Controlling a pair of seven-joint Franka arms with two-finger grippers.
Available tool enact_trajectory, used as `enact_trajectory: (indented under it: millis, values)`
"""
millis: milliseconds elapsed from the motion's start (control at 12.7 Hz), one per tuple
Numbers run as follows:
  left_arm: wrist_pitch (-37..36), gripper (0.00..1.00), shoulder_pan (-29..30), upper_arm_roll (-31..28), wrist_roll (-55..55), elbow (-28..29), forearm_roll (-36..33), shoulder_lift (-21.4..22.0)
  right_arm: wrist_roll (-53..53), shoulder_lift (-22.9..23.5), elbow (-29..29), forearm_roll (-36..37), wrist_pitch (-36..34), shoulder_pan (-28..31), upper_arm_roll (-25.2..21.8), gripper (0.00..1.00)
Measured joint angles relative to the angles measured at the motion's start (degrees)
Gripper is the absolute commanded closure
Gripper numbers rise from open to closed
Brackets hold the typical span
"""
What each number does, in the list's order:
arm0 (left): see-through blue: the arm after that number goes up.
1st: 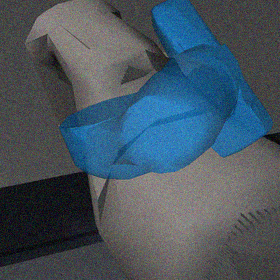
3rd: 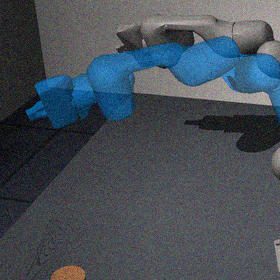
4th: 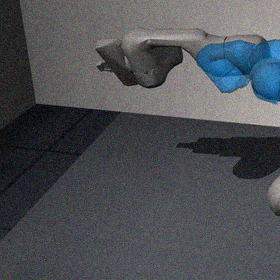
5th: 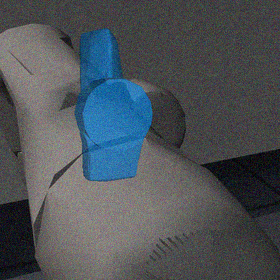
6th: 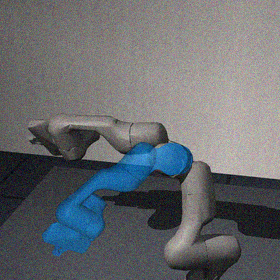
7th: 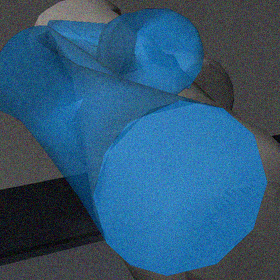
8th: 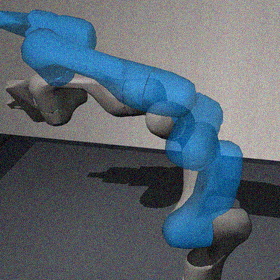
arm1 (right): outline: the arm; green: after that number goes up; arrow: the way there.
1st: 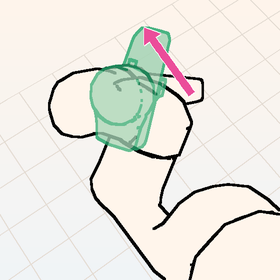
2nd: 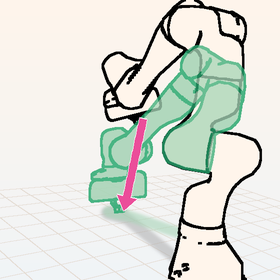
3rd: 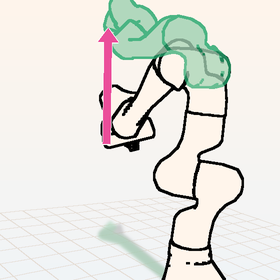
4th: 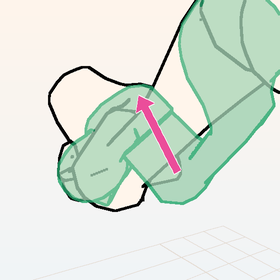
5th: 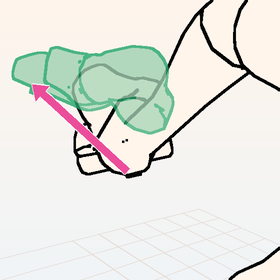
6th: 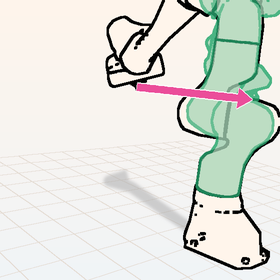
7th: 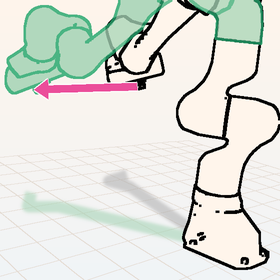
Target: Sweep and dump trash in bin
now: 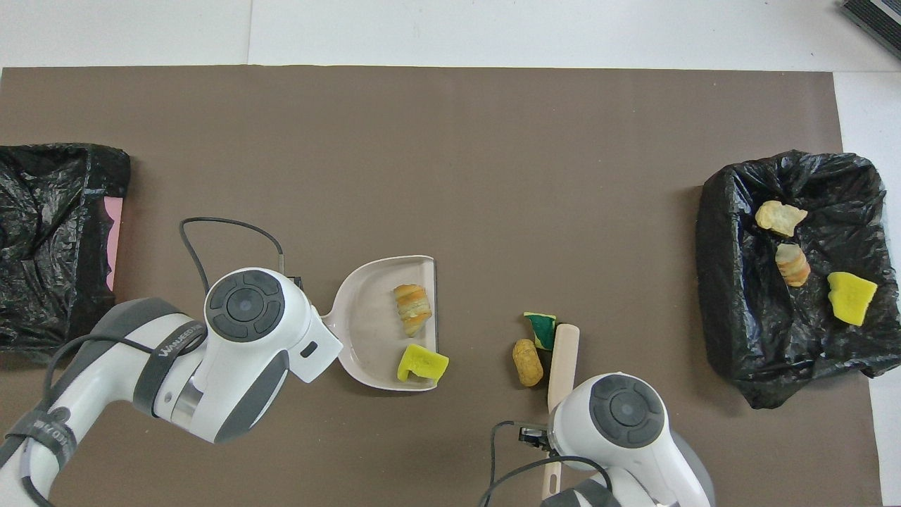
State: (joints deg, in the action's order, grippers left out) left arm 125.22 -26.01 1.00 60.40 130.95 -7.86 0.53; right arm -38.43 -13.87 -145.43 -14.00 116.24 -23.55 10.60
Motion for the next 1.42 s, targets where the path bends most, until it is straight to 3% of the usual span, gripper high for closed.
enact_trajectory:
  millis: [237,552,710,946,1104,1419]
  values:
    - [0.0,1.0,0.01,-0.05,-0.03,0.05,0.0,0.02,-6.57,6.75,6.27,-1.4,3.4,-4.15,0.06,1.0]
    - [0.0,1.0,0.02,-0.11,-0.06,0.13,0.0,0.03,-7.76,20.9,23.6,-1.68,3.21,-6.33,0.08,1.0]
    - [-0.01,1.0,0.03,-0.14,-0.19,0.15,0.0,0.1,-6.66,24.43,29.61,-4.32,2.75,-7.75,0.43,1.0]
    - [-0.01,1.0,0.05,-0.21,-0.72,0.24,0.0,0.11,3.66,24.85,31.57,-12.6,2.97,-9.28,1.61,1.0]
    - [-0.02,1.0,0.05,-0.21,-1.99,0.37,0.0,0.11,7.44,23.68,31.84,-12.97,1.07,-8.86,1.49,1.0]
    - [0.02,1.0,0.29,-0.34,-2.58,0.42,0.0,0.15,11.25,18.03,32.33,-11.18,-9.8,-2.91,1.01,1.0]
